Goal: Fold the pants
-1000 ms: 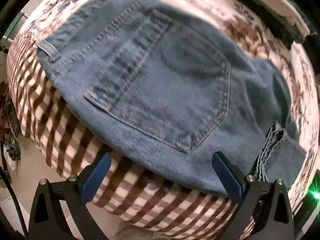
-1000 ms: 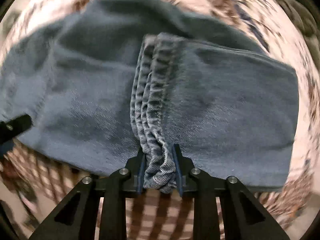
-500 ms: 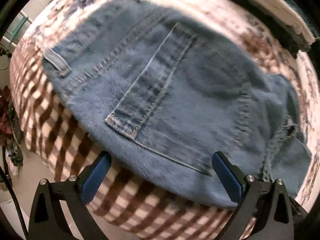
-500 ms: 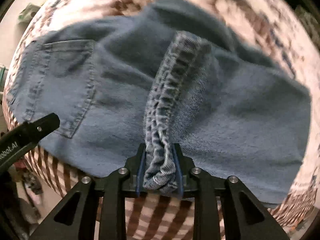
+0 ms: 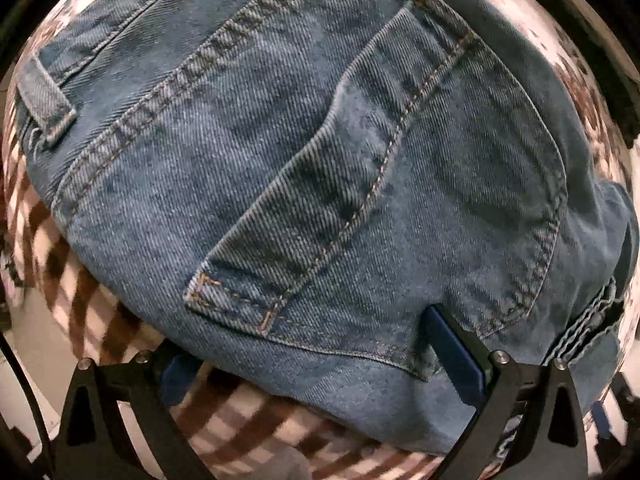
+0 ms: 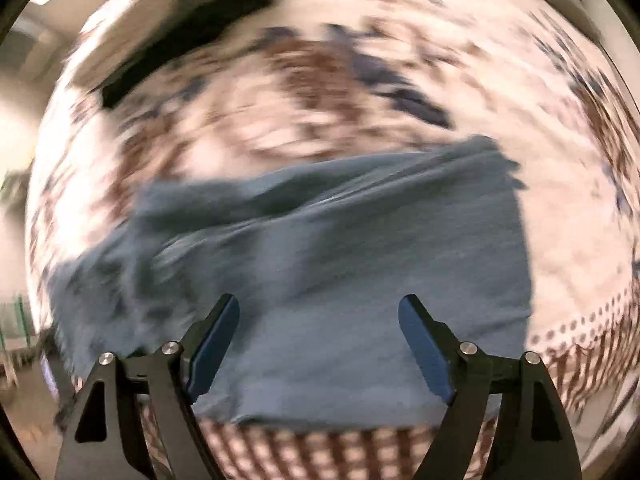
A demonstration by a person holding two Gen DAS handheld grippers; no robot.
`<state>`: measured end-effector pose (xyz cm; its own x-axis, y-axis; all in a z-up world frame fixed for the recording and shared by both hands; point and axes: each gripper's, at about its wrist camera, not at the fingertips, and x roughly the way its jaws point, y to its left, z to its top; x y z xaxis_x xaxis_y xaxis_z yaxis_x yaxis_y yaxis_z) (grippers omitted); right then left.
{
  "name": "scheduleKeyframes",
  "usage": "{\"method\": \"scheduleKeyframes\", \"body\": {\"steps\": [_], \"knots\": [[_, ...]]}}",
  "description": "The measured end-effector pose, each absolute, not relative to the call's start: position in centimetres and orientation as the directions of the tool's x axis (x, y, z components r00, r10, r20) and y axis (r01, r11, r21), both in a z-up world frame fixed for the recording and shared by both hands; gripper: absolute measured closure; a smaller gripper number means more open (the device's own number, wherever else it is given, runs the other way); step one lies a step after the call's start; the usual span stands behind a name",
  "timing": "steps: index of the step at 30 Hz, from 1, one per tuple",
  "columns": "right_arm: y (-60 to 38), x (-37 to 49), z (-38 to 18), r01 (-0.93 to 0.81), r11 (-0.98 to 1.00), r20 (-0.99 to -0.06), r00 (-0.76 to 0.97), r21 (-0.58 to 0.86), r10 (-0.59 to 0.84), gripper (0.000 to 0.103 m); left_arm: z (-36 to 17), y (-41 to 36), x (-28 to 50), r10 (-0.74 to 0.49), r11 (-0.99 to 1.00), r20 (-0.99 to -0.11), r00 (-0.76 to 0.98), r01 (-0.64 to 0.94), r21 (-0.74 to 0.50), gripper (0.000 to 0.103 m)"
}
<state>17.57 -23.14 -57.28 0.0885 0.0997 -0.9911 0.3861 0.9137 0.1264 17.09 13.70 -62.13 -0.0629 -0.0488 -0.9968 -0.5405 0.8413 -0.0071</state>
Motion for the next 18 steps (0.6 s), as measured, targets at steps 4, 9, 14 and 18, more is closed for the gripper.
{"method": "scheduleKeyframes", "body": {"steps": [4, 9, 14, 18], "knots": [[-26.3, 19.1, -61.3, 0.378, 0.925, -0.999, -0.005, 0.047, 0.053, 0.028, -61.4, 13.8, 16.8, -0.024, 0.843, -0.999, -0.031, -0.538, -0.003, 0.0], [-25.0, 19.5, -62.2, 0.285, 0.959, -0.998, -0.066, 0.002, 0.022, 0.027, -59.5, 12.5, 16.4, -0.007, 0.839, -1.0, -0.008, -0.544, -0.001, 0.0], [-20.1, 18.4, -59.6, 0.239, 0.966, -0.994, -0.019, 0.104, 0.111, 0.027, -55.7, 15.4, 13.3, -0.045, 0.73, -0.989, 0.14, -0.671, -0.128, 0.0], [-14.6, 17.2, -59.0, 0.166, 0.978, -0.992, -0.004, 0.124, 0.127, 0.027, -55.2, 21.0, 10.1, -0.079, 0.52, -0.969, 0.235, -0.82, -0.241, 0.0]]}}
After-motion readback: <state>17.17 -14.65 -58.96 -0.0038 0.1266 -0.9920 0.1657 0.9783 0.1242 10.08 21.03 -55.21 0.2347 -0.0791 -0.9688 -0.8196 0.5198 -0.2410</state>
